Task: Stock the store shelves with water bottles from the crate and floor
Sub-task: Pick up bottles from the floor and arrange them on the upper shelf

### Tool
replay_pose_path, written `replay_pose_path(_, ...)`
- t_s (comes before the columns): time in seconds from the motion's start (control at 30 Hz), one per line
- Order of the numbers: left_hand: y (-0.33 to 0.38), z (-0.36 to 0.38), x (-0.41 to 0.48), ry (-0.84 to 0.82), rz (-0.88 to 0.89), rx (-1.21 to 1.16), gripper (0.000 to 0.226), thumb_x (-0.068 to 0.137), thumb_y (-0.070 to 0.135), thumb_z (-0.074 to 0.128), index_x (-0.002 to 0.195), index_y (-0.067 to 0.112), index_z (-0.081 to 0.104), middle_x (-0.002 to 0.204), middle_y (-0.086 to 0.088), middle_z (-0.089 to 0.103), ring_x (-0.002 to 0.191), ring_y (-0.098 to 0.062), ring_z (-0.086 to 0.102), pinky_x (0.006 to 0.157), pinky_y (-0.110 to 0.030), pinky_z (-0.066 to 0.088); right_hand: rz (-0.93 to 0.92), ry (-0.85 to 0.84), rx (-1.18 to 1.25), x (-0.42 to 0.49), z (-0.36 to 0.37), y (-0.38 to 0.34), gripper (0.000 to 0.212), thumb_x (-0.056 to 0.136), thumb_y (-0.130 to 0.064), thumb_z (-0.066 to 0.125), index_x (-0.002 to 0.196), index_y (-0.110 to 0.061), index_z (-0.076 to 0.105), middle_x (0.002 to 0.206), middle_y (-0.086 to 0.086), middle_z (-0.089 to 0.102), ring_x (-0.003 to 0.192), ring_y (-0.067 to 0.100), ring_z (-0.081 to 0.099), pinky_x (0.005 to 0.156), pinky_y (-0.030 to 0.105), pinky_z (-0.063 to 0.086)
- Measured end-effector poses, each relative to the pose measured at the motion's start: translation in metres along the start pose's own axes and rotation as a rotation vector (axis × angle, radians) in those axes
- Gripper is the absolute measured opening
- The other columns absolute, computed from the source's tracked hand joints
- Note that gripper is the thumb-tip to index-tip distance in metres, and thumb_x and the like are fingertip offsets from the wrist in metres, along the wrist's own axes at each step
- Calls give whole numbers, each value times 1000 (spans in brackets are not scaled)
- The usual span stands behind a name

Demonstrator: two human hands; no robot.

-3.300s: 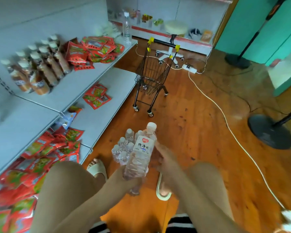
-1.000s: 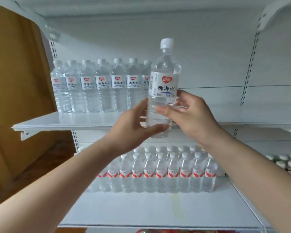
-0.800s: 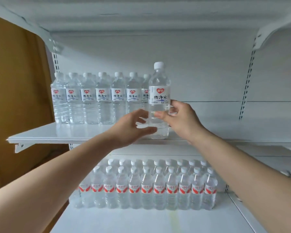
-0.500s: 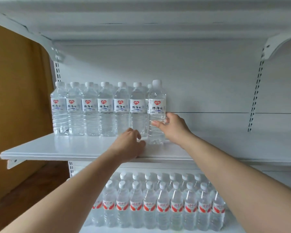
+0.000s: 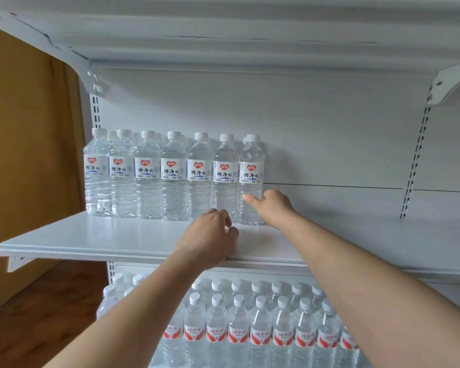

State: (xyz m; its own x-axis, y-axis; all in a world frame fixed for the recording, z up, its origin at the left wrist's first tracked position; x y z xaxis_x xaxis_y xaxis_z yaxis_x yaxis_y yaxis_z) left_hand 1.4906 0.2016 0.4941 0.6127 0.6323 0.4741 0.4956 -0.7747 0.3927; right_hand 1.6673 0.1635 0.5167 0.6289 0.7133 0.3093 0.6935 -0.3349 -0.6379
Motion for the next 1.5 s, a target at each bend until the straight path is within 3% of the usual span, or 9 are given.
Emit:
replay_pose_path(0.17, 9, -27, -39, 206, 172, -407, 11, 93, 16, 61, 102, 22, 66, 102, 11, 68, 97, -7, 65, 86, -31, 52, -33, -85, 79, -60, -10, -8, 28, 91, -45, 70, 98, -26, 51, 107, 1, 60, 94, 20, 55, 77, 29, 44)
replay_pose_path(0.33, -7, -23, -137, 248, 60, -1105, 19, 85, 16, 64, 100, 6, 68, 99, -9, 72, 92, -23, 69, 80, -26, 54, -279, -182, 760, -194, -17, -4, 22, 98, -16, 63, 117, -6, 67, 104, 12, 77, 98, 24, 75, 93, 37, 58)
replay_pose_path(0.43, -32, 34, -198, 135, -130, -1205, 24, 78, 27, 68, 94, 9, 70, 95, -16, 69, 85, -27, 66, 76, -31, 51, -148, -264, 903, -270, 27, 41, 18, 98, -11, 60, 110, -2, 71, 90, 21, 75, 83, 35, 74, 79, 35, 60)
replay_pose_path(0.57, -55, 127, -283, -52, -442, -1250, 10, 92, 3, 58, 89, 3, 68, 90, -18, 67, 78, -26, 62, 73, -33, 47, 247, -221, 922, -343, 119, 128, 17, 99, -3, 57, 97, -3, 74, 75, 14, 73, 65, 24, 68, 64, 28, 56)
replay_pose_path(0.77, -86, 249, -431, -359, -1210, -1213, 22, 98, 11, 49, 99, -2, 68, 77, -10, 68, 64, -22, 59, 61, -31, 43, 740, -272, 896, -433, 200, 222, 17, 98, -16, 64, 102, -2, 70, 75, 12, 71, 63, 22, 66, 58, 31, 54)
replay_pose_path(0.93, -72, 269, -451, -536, -1041, -870, 9, 90, 5, 62, 90, 3, 71, 68, -6, 71, 67, -21, 64, 61, -29, 48, 928, -339, 475, -495, 224, 287, 13, 97, -17, 60, 93, -17, 72, 76, 1, 73, 64, 13, 67, 66, 34, 60)
replay_pose_path(1.1, -47, 281, -448, -582, -966, -824, 13, 94, 3, 58, 92, 6, 71, 74, -8, 73, 69, -21, 66, 67, -33, 52, 833, -248, 443, -504, 206, 293, 18, 101, -19, 55, 96, -29, 69, 81, -3, 74, 71, 13, 71, 66, 30, 62)
replay_pose_path(1.2, -14, 291, -447, -664, -853, -847, 14, 95, 4, 56, 94, 6, 70, 79, -11, 72, 69, -21, 66, 68, -34, 53, 842, -139, 383, -519, 182, 309, 21, 100, -17, 54, 91, -31, 67, 75, -4, 73, 68, 14, 71, 74, 42, 63)
replay_pose_path(1.5, 88, 301, -460, -904, -473, -932, 8, 86, 8, 62, 89, 11, 69, 76, -2, 73, 74, -22, 68, 70, -36, 51, 858, 273, 361, -589, 94, 318, 30, 96, -1, 51, 94, -27, 66, 86, -10, 70, 80, 4, 67, 74, 20, 52)
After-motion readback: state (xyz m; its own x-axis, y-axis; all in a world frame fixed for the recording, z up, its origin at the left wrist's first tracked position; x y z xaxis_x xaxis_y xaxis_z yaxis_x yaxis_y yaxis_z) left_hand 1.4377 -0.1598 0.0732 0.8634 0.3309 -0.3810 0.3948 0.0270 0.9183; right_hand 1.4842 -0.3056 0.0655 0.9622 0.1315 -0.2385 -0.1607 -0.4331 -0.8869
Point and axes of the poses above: each hand's wrist, its own x-axis towards the middle knuckle, its own z-axis out of the palm, y = z × x, the point moved 5 cm from there along x, towards the middle knuckle
